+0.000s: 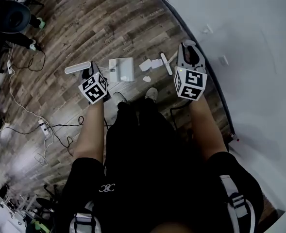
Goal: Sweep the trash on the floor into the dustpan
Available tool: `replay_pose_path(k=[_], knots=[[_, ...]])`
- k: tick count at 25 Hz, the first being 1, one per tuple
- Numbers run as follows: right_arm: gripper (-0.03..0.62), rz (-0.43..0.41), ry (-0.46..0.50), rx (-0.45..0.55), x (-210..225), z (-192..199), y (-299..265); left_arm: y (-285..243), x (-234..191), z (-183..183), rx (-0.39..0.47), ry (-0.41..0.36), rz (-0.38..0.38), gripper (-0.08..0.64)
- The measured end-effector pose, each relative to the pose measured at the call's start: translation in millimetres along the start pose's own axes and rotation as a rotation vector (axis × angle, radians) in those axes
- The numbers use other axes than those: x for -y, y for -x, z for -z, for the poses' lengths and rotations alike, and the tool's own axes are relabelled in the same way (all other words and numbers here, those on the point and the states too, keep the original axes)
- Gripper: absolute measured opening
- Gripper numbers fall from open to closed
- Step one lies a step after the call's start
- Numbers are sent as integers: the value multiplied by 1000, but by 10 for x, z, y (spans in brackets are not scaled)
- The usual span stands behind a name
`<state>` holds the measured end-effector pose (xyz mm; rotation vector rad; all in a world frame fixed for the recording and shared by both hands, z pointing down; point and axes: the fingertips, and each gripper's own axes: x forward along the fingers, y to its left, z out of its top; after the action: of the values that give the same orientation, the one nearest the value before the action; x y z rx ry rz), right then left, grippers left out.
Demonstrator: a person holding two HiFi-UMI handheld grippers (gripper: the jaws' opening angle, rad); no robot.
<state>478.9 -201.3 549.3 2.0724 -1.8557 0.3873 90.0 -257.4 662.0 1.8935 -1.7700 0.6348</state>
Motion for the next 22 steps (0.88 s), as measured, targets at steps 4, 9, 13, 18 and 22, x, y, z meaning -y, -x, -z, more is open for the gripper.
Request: replay_pose_path(k=[4,9,13,18,22], knots=[[105,-70,-73,-40,-498,-19,-94,67,-23,65,1,22,48,112],[114,-133,-150,-61,-1076,-133,-255,56,-76,61,-4,25,114,117],[114,-141,-234,-64,-1403,-273,-294,62,-118,50,-1,22,183,123],[111,-118,-343,-66,-1526,-361,-273,36,-189,28,-10,30,243,129],[103,-84,-375,-53,-1513,-429,-120,17,-241,7,-20,20,294,132]])
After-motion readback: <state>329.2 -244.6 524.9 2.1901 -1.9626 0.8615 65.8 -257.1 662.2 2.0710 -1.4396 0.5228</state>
